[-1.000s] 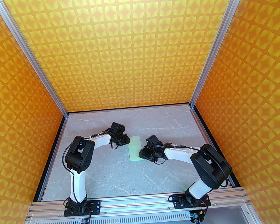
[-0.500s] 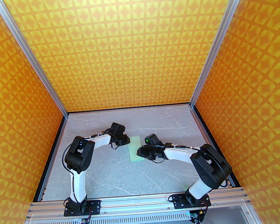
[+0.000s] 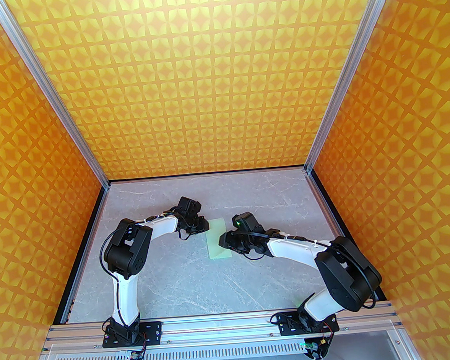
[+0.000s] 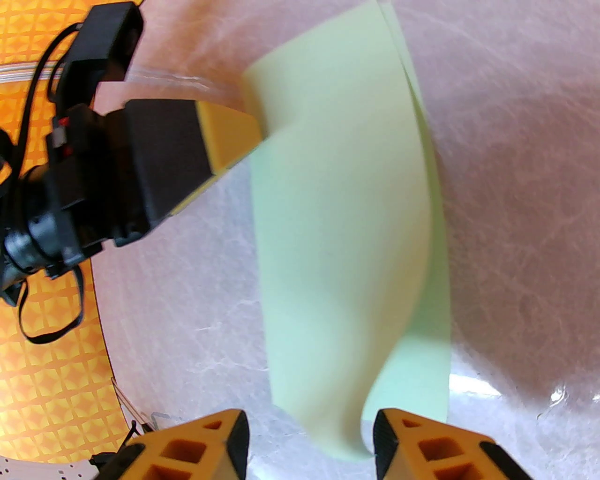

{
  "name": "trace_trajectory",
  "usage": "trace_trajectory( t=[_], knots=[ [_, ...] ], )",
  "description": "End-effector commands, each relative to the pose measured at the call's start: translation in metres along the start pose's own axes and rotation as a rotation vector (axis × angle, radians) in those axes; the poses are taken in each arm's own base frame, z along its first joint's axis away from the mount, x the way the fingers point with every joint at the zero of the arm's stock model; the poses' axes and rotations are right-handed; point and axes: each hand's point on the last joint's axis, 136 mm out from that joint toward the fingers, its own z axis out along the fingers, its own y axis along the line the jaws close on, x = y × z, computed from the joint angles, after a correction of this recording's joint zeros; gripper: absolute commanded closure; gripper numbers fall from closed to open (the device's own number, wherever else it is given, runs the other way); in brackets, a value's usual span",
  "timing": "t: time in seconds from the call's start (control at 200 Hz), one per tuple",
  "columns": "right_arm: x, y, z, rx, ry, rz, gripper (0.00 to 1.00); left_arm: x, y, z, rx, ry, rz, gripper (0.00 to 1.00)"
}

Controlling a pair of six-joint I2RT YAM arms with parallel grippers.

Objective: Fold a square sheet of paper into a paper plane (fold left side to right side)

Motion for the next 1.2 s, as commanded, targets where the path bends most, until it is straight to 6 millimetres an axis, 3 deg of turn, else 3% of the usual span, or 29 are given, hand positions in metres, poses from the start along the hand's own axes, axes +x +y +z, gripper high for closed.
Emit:
trace_trajectory(
  t=[0.0,0.52,0.81,1.195],
  knots=[
    [-0.010,0.023,-0.010,-0.074,-0.031,-0.010,0.52,0.028,0.011,0.003,-0.059,0.075,-0.026,0.81],
    [-0.014,0.019,0.020,-0.088,0.000,0.024,0.53,0.026,0.006,0.000,-0.045,0.072,-0.027,0.80],
    [0.003,-0.023,0.010,0.074,-0.004,0.115,0.51,0.025,0.005,0.000,-0.043,0.068,-0.025,0.80],
    [0.009,-0.037,0.017,0.091,-0.005,0.164,0.51,0.026,0.006,0.000,-0.046,0.072,-0.026,0.80]
  ],
)
